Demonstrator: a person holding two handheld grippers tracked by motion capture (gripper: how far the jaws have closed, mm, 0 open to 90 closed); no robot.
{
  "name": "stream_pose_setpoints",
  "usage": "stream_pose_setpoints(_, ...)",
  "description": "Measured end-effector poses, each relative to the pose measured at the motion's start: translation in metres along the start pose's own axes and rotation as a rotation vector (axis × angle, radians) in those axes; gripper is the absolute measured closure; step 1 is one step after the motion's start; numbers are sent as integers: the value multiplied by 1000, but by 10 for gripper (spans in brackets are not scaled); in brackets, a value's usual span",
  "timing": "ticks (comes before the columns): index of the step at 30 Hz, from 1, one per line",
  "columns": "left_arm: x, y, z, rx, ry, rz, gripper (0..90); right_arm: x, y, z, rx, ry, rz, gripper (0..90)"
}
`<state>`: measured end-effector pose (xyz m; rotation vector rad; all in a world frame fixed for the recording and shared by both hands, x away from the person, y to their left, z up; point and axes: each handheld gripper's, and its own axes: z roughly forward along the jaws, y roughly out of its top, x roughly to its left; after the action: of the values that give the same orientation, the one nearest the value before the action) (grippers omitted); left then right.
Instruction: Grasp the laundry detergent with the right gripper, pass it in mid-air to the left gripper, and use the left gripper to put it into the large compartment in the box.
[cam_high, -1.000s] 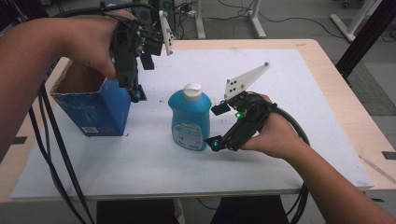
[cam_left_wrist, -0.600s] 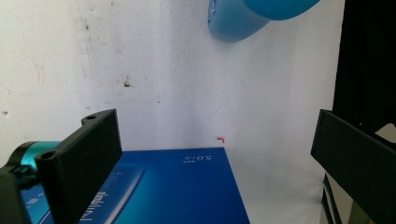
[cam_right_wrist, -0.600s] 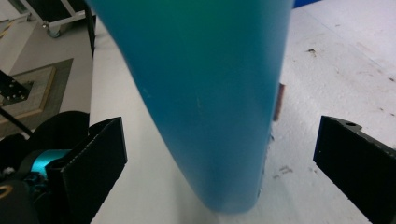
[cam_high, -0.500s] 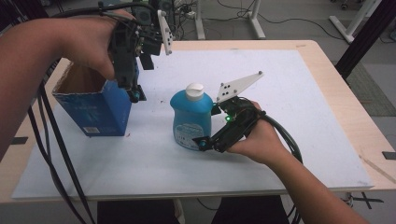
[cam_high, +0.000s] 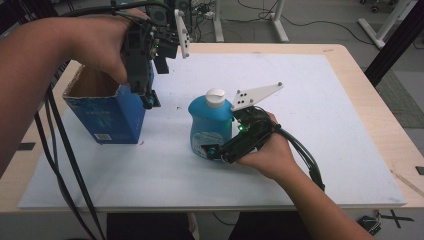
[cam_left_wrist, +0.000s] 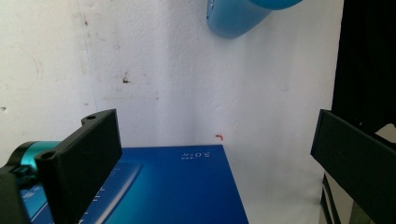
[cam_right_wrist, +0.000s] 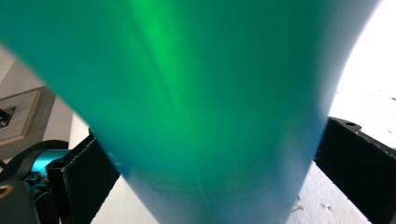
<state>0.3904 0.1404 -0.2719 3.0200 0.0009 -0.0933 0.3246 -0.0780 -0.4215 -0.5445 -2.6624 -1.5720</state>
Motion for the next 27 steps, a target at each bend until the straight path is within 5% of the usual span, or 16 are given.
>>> stream_pose_setpoints(8,1,-1,2,1,-4,0,17,4,-3,1,-42,-9,-34,142)
stream_pose_setpoints(27,2,-4,4,3,-6,-6,17,5,-5,-1,-83,-38,-53,254)
